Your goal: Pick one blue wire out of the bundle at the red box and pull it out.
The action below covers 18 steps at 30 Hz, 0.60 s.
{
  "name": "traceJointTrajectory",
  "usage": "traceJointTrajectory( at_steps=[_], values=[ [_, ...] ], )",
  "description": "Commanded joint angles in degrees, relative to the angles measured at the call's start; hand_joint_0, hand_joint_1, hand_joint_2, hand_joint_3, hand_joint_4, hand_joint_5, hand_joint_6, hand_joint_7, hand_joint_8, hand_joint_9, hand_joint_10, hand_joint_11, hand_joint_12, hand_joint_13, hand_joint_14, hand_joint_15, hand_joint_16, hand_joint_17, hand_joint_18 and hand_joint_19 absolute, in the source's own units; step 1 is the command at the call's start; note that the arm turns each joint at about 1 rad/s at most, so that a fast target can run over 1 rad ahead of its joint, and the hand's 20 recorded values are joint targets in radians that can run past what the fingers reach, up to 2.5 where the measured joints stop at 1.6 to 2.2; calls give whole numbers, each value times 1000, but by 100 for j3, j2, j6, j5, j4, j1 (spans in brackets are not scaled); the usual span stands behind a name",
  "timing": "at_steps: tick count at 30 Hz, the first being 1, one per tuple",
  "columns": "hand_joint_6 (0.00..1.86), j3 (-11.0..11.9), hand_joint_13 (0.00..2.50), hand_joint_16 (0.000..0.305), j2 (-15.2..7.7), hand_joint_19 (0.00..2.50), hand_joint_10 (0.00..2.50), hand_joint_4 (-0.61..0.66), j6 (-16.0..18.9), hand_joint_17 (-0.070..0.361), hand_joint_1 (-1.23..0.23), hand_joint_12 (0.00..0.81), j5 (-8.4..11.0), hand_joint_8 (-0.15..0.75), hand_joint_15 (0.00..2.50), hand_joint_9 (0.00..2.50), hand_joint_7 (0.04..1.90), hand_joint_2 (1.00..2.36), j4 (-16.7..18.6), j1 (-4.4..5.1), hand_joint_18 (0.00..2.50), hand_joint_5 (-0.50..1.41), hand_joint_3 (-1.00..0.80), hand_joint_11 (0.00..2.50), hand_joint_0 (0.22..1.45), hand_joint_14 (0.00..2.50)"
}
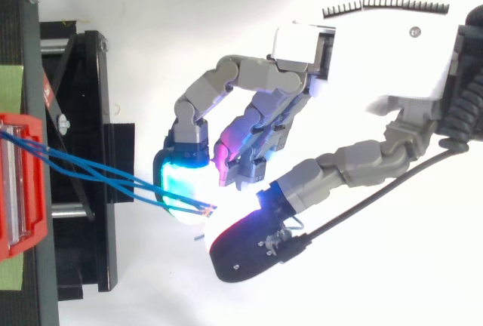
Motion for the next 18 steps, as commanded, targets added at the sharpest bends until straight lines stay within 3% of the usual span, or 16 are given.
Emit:
traceJointTrajectory(
  at_steps=[1,7,10,18],
  values=[
    [926,0,983,36,-5,512,12,-176,0,82,-890,330,0,196,549,918,774,1000,0,0,945,-261,-500,589,549,19],
    [924,0,986,37,-5,551,9,-121,0,84,-728,342,-9,230,559,977,779,1000,0,0,921,-248,-500,612,514,20],
    [918,0,978,35,-5,586,13,-133,0,79,-650,334,-9,236,568,1007,815,1000,0,0,888,-239,-500,629,561,19],
    [923,0,1012,35,-5,589,14,-161,0,79,-739,345,0,241,581,1074,854,1009,0,0,899,-227,-397,656,668,22]
  ],
)
